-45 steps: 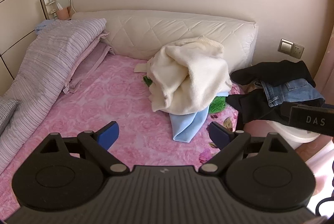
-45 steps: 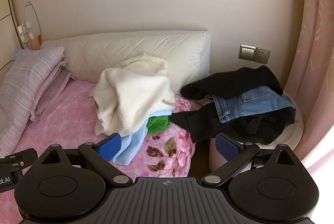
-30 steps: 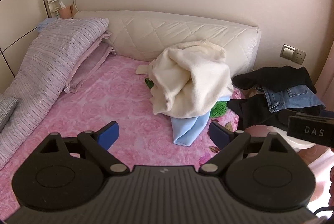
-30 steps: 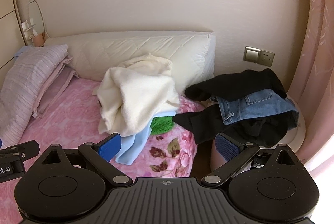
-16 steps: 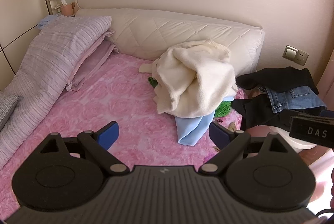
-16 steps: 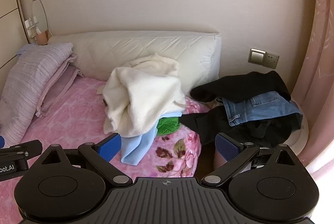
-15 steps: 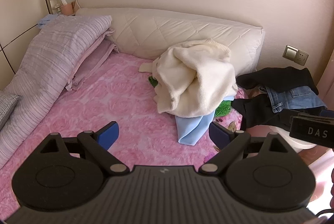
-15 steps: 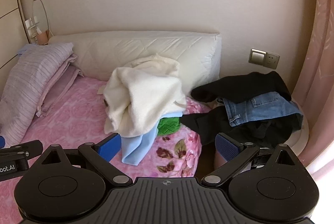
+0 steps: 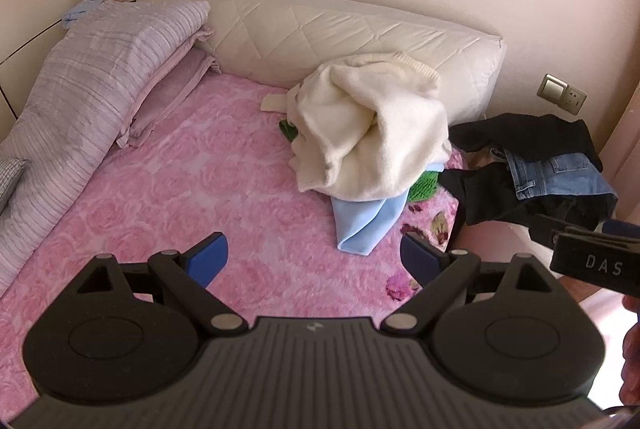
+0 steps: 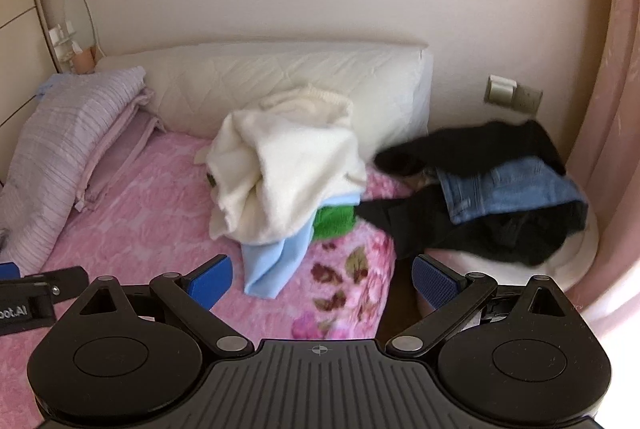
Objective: Fold clothes
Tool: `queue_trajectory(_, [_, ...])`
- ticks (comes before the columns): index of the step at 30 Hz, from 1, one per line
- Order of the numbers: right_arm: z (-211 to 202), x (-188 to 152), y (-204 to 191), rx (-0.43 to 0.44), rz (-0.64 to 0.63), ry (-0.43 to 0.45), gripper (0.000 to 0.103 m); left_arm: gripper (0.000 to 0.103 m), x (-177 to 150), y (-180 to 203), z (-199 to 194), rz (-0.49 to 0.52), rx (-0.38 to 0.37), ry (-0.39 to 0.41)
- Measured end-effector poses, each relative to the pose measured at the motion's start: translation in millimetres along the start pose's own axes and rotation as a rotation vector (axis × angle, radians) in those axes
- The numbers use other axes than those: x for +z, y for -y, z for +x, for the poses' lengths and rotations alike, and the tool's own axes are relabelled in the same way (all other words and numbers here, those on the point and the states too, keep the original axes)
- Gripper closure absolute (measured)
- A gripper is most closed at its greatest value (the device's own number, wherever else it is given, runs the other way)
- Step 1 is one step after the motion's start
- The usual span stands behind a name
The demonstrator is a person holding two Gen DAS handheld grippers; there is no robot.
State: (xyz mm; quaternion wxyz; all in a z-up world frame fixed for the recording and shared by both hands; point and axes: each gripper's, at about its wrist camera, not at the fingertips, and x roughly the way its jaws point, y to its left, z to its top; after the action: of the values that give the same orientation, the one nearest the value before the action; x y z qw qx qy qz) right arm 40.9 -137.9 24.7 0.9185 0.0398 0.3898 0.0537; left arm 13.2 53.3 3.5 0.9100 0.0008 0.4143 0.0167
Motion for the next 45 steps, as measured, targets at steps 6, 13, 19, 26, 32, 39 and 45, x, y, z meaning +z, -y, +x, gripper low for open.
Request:
queue_trajectory(6, [-0.6,-7.5,2.3,-0.008,0.038,-0.021,0.003,0.021,-5.7,-8.3,0.8,0.009,-0.007,0.003])
queue_trajectory(13, [2.4,-10.0,3.7,-0.052,0.041,-0.027,0.003,0.022,-5.5,-9.8,6.4,0.024,-0.014,0.0])
queue_trajectory(19, [12.9,-8.6,9.8,-0.043,0.088,-0.026,0.003,0.021,-2.9,-15.9,13.9,0.028,-0.01,-0.002])
queue_trajectory(26, [28.0,6.2,1.9,-0.006,0.081,0.025,0.003,0.022,5.4,-19.1,28.6,0.026,0.003,0.018])
queue_trajectory(32, [56.8,24.3,3.2,0.007,0.058,0.002,0.003,0.022,20.5,-16.7,51.2,0.002,0.003,-0.013])
queue_trajectory(39, [94.7,49.2,10.1,0.01,0.009,-0.031,0.003,0.022,47.6,-8.1,87.6,-0.01,0.021,-0.065])
queue_trajectory(45, [132.0,72.6,21.3,-0.002,-0.04,-0.078,0.003,0.022,72.5,4.9,127.4,-0.032,0.019,-0.123])
